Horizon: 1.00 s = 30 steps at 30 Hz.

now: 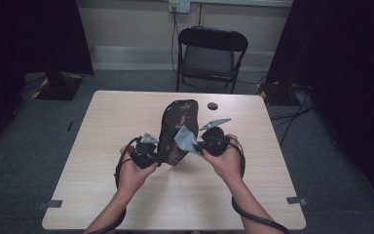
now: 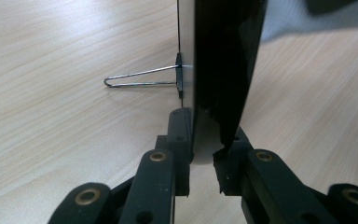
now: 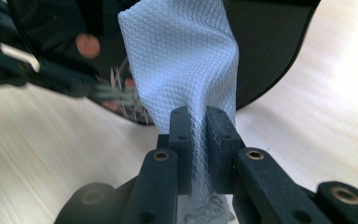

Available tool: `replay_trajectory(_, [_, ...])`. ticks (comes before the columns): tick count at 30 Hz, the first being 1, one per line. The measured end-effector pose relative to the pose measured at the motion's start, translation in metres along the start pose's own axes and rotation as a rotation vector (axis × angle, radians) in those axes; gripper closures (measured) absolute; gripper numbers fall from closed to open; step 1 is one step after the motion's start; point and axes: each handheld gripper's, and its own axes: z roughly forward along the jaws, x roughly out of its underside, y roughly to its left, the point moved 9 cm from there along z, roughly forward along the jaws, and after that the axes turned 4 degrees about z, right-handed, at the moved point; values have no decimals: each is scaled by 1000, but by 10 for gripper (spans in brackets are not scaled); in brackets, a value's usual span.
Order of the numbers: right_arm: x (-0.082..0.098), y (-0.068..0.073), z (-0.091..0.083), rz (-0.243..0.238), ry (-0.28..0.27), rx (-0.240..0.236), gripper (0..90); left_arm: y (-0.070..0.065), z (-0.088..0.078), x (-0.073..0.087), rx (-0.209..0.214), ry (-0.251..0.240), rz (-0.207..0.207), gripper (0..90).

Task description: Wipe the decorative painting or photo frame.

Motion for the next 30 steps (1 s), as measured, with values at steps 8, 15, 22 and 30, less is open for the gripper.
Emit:
replay_trajectory(8, [29,1,21,11,50,-14,824,0,0,0,-5,-1,2,785])
replay_trajectory(15, [53,3,39,30,93,-28,824,0,0,0,-5,0,3,785])
replay_trajectory(22, [71,3,51,37,126,-29,823,0,0,0,-3,0,0,785])
replay_trajectory(30, [72,-2,45,24,140,-18,824,0,0,0,-6,-4,6,782])
